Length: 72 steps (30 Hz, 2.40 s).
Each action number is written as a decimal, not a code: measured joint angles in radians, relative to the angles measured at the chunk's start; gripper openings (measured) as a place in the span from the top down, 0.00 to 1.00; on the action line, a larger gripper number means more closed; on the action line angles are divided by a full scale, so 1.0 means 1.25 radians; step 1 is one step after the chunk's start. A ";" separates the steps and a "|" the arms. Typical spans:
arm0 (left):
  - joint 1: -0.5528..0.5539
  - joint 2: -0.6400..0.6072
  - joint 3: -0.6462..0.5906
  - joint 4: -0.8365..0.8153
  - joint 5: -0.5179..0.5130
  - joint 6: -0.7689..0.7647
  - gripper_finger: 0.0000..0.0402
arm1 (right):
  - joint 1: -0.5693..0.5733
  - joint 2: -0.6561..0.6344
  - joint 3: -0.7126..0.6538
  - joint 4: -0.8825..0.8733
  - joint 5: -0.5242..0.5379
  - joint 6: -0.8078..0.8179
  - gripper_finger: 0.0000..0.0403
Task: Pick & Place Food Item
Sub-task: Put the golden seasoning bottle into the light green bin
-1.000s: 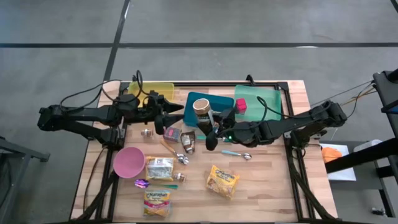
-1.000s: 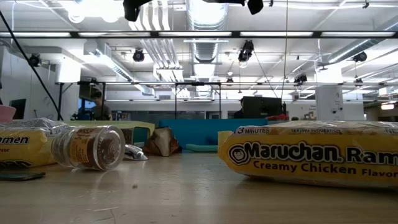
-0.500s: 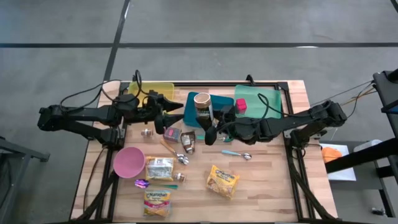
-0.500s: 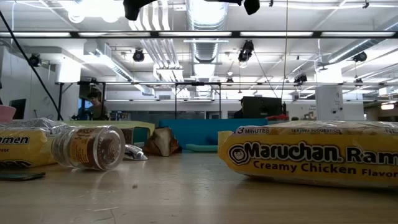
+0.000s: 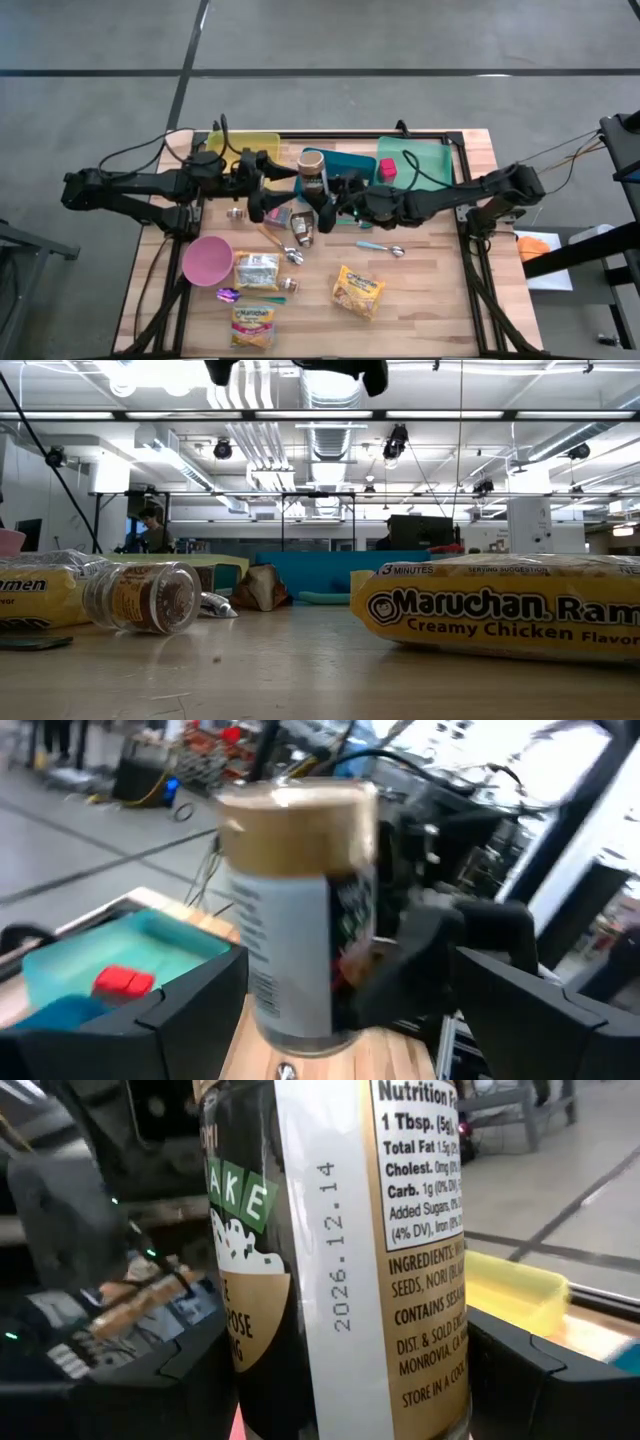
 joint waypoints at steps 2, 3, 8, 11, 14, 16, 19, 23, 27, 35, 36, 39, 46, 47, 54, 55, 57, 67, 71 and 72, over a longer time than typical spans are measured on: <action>0.000 0.000 0.000 0.011 0.006 0.022 0.13 | -0.002 0.009 0.005 0.017 -0.023 -0.001 0.31; 0.000 0.000 0.000 0.014 0.006 0.033 0.13 | -0.004 0.017 0.008 0.026 -0.032 -0.008 0.31; 0.000 0.001 -0.001 0.014 0.008 0.093 0.13 | -0.005 0.051 0.038 0.051 -0.078 -0.024 0.31; -0.002 0.001 -0.001 0.014 0.010 0.135 0.13 | -0.007 0.069 0.055 0.054 -0.092 -0.027 0.31; 0.000 0.001 -0.001 0.014 0.012 0.134 0.13 | -0.007 0.085 0.070 0.061 -0.117 -0.044 0.31; -0.001 0.001 -0.001 0.016 0.015 0.134 0.13 | -0.006 0.090 0.079 0.061 -0.132 -0.057 0.31; -0.001 0.001 -0.001 0.021 0.017 0.134 0.13 | -0.007 0.098 0.089 0.068 -0.138 -0.067 0.31; 0.000 0.002 -0.001 0.059 0.052 0.123 0.13 | -0.006 0.110 0.099 0.071 -0.154 -0.075 0.31; 0.000 0.001 -0.001 0.083 0.069 0.110 0.13 | -0.005 0.122 0.104 0.093 -0.185 -0.085 0.31; 0.000 0.001 -0.002 0.098 0.116 0.097 0.30 | -0.006 0.126 0.103 0.158 -0.199 -0.127 0.31; 0.000 0.001 -0.002 0.099 0.116 0.097 0.30 | -0.006 0.126 0.103 0.158 -0.201 -0.128 0.31; 0.000 0.001 -0.002 0.103 0.117 0.097 0.30 | -0.007 0.130 0.103 0.168 -0.204 -0.129 0.31; 0.000 0.001 -0.002 0.112 0.118 0.098 0.30 | -0.007 0.131 0.103 0.170 -0.218 -0.133 0.31; 0.000 0.001 -0.002 0.112 0.119 0.098 0.30 | -0.007 0.131 0.103 0.171 -0.218 -0.138 0.31; 0.000 0.002 -0.002 0.115 0.138 0.092 0.30 | -0.006 0.131 0.106 0.173 -0.237 -0.138 0.18; -0.001 0.002 -0.002 0.116 0.139 0.092 0.30 | -0.005 0.131 0.106 0.173 -0.237 -0.133 0.14; -0.001 0.002 -0.002 0.116 0.140 0.092 0.30 | -0.004 0.131 0.106 0.173 -0.237 -0.123 0.09; -0.001 0.000 -0.002 0.116 0.142 0.095 0.30 | -0.005 0.131 0.106 0.165 -0.225 -0.126 0.06; 0.001 -0.010 -0.002 0.103 0.142 0.095 0.30 | -0.005 0.130 0.106 0.126 -0.218 -0.117 0.06; 0.003 -0.015 -0.002 0.095 0.142 0.095 0.30 | -0.005 0.129 0.106 0.112 -0.218 -0.113 0.05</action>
